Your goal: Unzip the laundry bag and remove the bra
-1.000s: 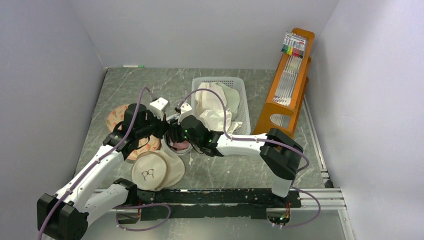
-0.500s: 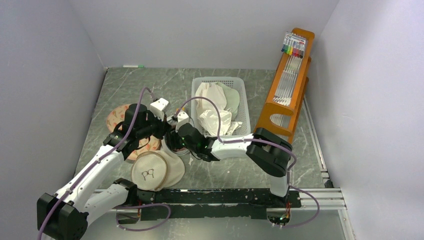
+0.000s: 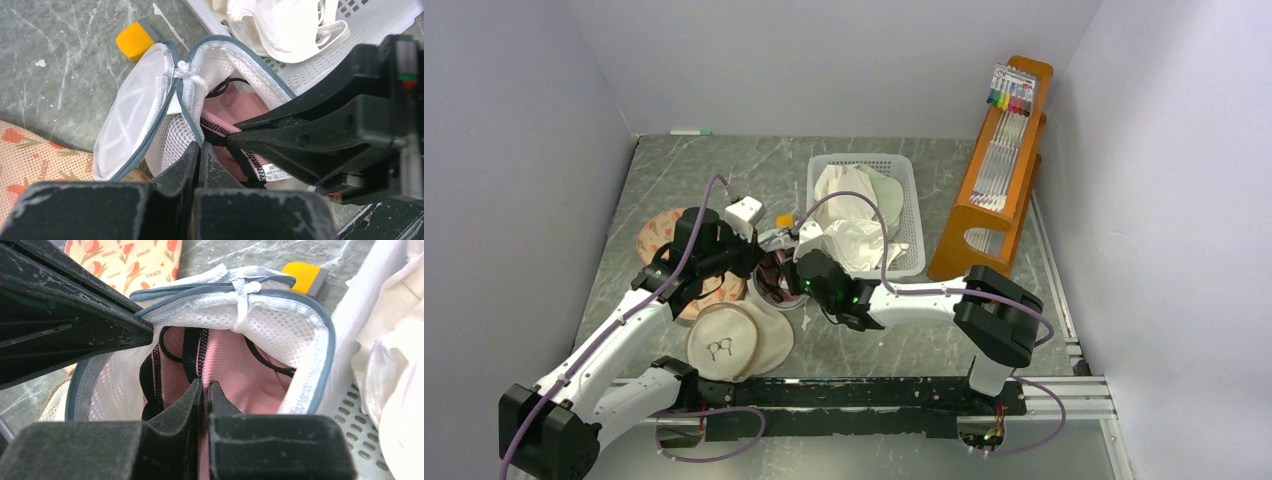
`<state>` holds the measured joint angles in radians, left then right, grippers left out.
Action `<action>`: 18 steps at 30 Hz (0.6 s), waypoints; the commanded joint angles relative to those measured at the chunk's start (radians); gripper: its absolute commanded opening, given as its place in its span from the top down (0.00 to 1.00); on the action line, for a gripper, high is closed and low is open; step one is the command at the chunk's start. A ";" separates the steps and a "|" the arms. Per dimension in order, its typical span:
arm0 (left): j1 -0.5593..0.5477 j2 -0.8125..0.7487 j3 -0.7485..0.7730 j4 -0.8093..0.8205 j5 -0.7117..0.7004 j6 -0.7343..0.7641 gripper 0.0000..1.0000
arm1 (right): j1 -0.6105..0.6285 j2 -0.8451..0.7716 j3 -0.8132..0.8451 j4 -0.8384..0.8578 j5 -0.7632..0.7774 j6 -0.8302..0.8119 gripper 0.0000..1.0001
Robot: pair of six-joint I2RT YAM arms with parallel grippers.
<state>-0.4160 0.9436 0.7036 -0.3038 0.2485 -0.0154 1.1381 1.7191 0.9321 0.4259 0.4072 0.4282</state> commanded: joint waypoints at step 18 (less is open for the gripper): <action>-0.009 0.014 0.018 -0.003 0.005 -0.003 0.93 | -0.073 -0.282 -0.060 0.026 -0.123 0.063 1.00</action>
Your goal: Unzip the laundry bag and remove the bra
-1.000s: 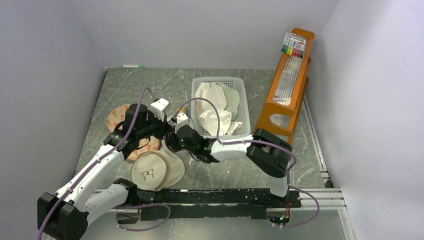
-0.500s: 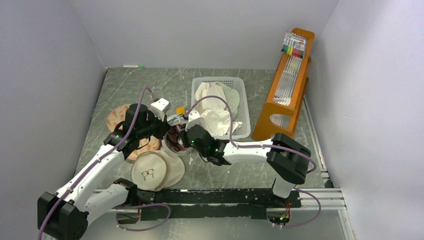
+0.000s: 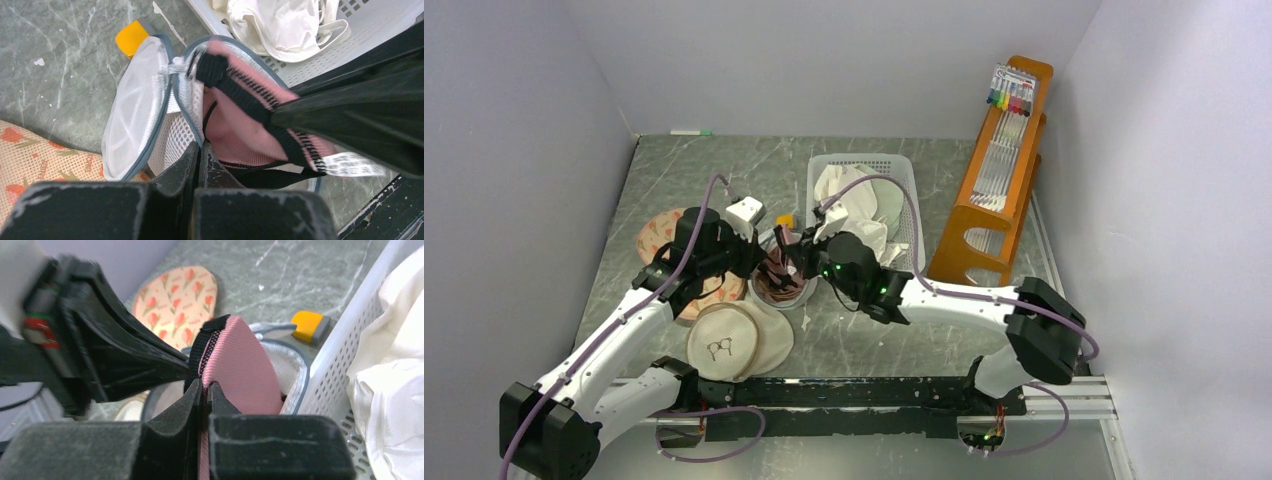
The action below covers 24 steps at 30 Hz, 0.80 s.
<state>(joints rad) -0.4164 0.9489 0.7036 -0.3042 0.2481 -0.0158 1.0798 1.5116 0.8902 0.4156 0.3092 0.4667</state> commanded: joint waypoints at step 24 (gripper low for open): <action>-0.009 0.034 0.024 -0.021 -0.001 -0.006 0.93 | -0.049 -0.423 0.076 0.007 -0.067 -0.001 1.00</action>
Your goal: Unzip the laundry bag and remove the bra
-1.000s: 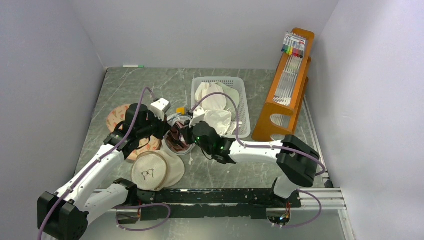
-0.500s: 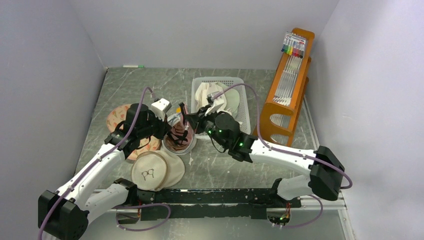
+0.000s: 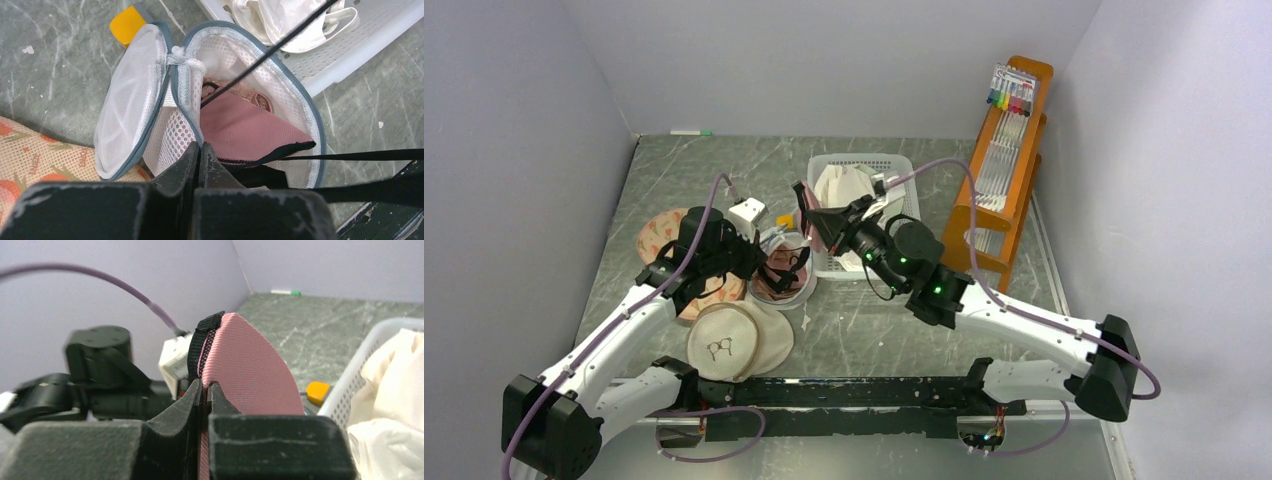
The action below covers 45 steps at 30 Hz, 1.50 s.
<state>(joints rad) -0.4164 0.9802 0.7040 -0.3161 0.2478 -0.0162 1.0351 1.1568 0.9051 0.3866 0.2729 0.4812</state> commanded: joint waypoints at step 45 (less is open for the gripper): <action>-0.009 0.008 0.028 -0.020 -0.018 -0.011 0.93 | -0.028 0.056 0.572 0.059 0.236 -0.579 1.00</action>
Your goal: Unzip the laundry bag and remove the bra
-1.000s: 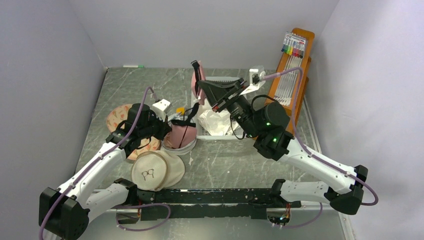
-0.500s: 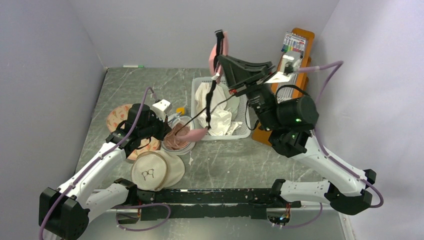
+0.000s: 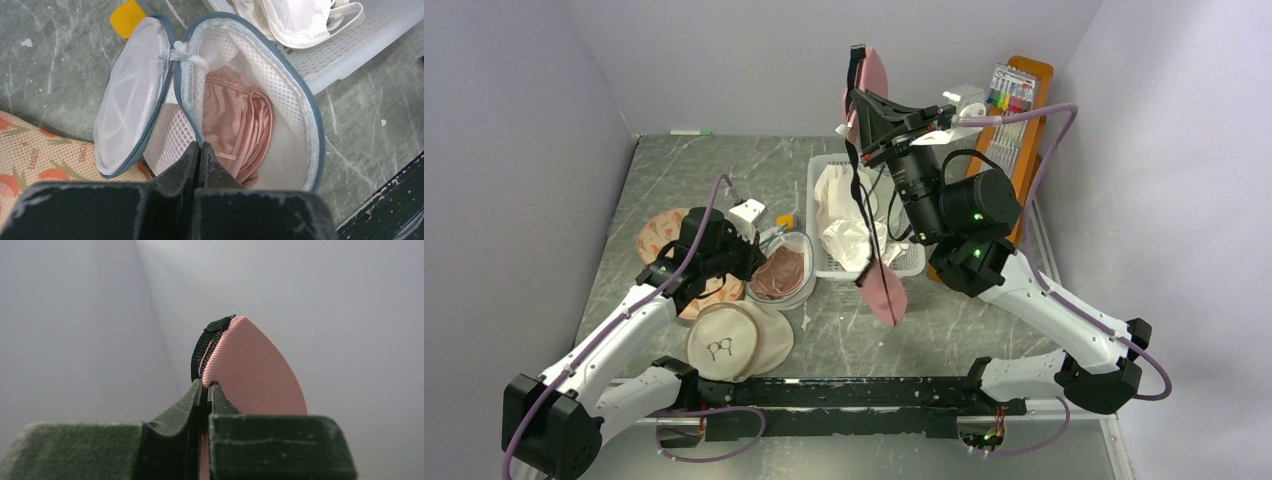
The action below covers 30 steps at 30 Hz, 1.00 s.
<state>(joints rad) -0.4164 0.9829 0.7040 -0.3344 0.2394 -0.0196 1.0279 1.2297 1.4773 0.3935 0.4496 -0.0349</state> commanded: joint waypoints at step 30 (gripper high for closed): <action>-0.009 0.010 0.030 -0.006 -0.009 -0.008 0.93 | -0.231 0.019 -0.281 -0.127 0.034 0.136 1.00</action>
<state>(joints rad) -0.4164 0.9997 0.7040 -0.3386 0.2390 -0.0196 0.8051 1.2266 1.2266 0.3202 0.4801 0.0769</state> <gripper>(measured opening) 0.072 0.022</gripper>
